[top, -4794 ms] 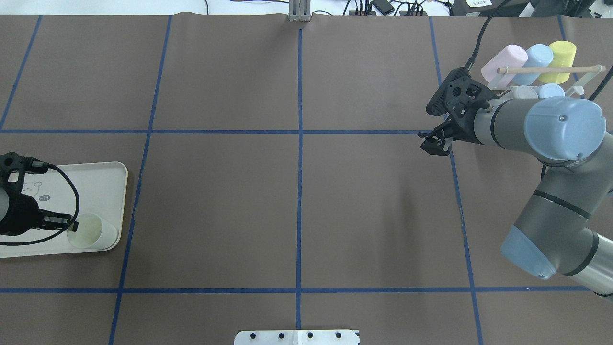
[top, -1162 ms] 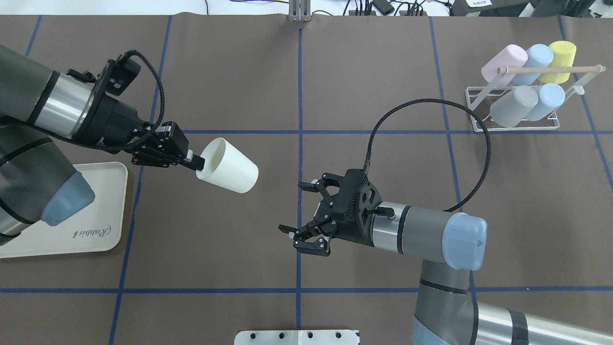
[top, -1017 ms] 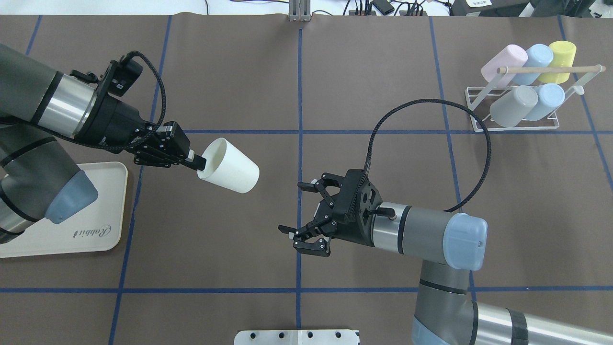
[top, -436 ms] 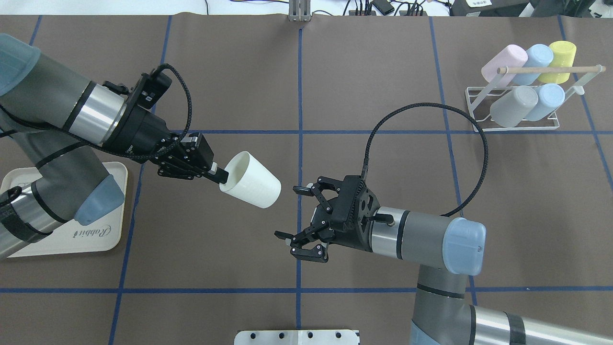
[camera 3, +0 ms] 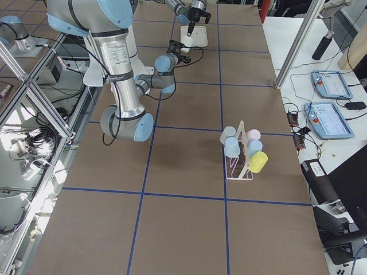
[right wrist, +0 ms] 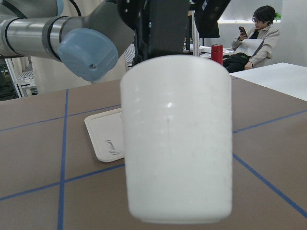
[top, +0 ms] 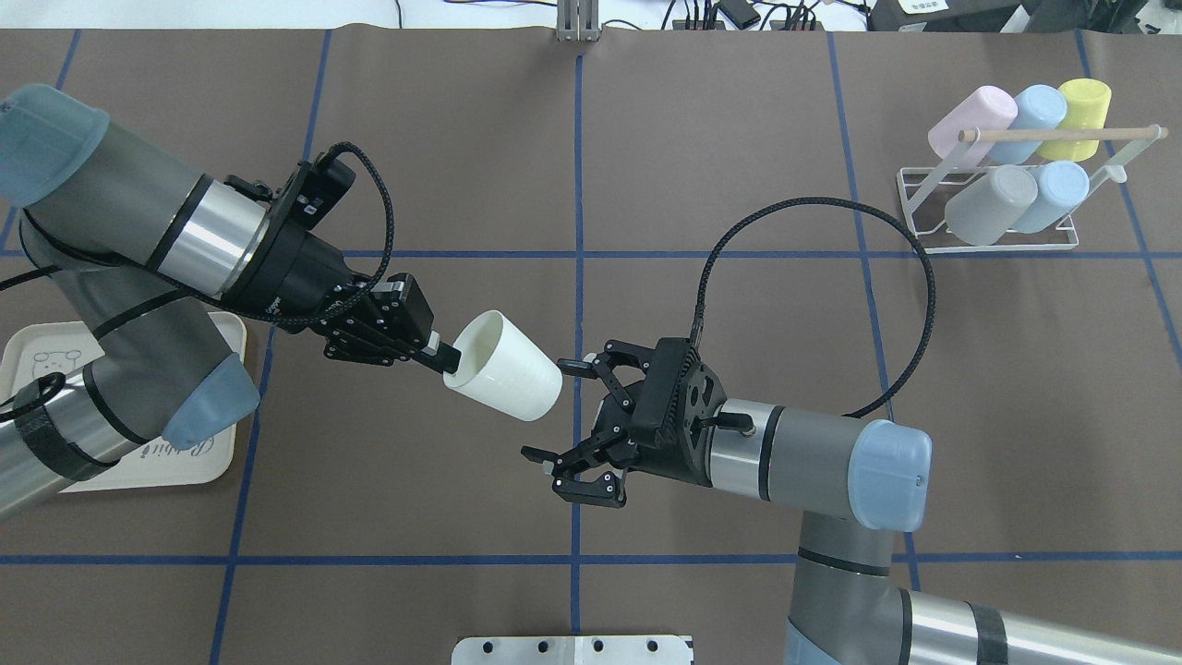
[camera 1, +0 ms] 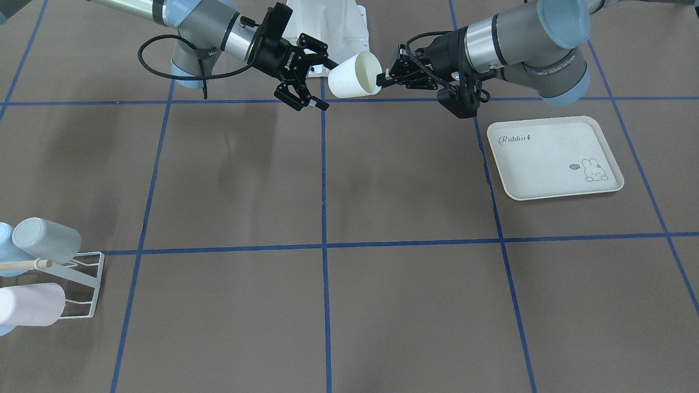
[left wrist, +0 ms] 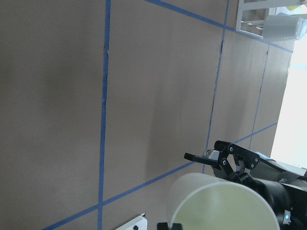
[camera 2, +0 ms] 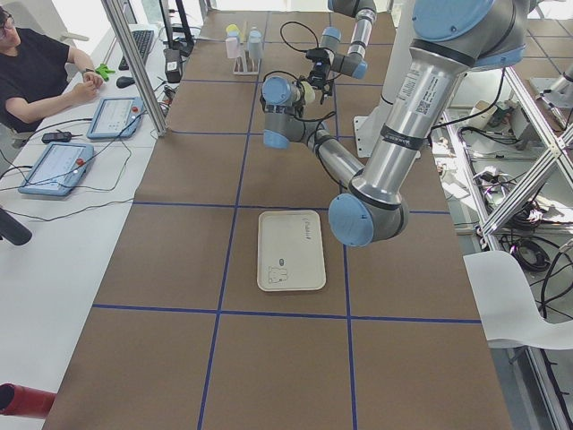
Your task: Transfer IKEA cup to right arm and place on rack
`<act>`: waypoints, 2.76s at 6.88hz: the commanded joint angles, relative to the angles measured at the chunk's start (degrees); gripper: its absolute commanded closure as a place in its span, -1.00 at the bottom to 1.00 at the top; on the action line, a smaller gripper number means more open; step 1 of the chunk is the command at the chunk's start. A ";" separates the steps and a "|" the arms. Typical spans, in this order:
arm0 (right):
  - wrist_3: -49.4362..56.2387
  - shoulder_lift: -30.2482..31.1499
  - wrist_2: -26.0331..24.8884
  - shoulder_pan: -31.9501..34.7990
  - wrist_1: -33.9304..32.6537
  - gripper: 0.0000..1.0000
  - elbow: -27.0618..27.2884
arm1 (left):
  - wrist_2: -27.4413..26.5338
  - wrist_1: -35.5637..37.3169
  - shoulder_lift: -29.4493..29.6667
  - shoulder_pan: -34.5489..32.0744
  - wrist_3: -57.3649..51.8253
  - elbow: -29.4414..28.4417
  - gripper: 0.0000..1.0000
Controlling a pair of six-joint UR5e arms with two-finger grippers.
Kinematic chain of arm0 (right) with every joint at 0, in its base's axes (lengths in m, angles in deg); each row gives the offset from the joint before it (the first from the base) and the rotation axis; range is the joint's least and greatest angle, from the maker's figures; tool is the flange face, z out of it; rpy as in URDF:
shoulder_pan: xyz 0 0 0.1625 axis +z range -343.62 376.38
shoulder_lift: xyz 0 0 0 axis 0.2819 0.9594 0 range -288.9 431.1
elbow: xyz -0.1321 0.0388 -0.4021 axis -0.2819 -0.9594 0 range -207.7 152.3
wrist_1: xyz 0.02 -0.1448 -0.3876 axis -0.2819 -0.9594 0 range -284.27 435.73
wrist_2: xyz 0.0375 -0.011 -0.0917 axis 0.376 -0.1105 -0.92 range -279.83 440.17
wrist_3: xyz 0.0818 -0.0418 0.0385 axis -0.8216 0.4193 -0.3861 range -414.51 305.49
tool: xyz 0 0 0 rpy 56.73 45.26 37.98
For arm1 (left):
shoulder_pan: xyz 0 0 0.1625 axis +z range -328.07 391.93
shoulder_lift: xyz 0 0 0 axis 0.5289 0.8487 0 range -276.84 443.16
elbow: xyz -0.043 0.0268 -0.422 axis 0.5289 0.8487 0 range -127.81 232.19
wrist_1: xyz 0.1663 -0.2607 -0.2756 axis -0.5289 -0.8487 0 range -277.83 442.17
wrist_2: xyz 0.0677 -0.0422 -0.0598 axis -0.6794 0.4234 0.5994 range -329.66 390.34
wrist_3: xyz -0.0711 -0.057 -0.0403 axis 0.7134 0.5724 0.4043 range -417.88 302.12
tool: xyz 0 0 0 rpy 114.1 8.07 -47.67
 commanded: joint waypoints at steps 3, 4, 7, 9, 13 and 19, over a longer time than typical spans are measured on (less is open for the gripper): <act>0.00 -0.08 -0.09 0.07 0.15 -0.97 0.00 | -3.67 -0.04 0.19 3.78 0.28 -0.15 1.00; 0.09 -0.08 0.00 -0.01 0.07 -0.97 0.00 | -3.68 -0.04 0.19 4.13 0.19 -0.24 1.00; 0.18 0.10 0.00 -0.10 0.07 -0.57 0.09 | -3.68 -0.04 0.19 4.22 0.19 -0.59 1.00; 0.09 0.36 0.09 -0.37 -0.02 -0.04 0.09 | -3.68 -0.04 0.11 4.13 0.10 -0.68 1.00; 0.18 0.45 0.00 -0.37 -0.02 0.04 0.09 | -3.59 -0.04 0.02 3.79 0.02 -0.59 -1.00; 8.48 1.77 0.70 6.13 -30.24 0.31 8.93 | -5.34 10.74 -1.56 -1.65 -3.39 0.02 -1.00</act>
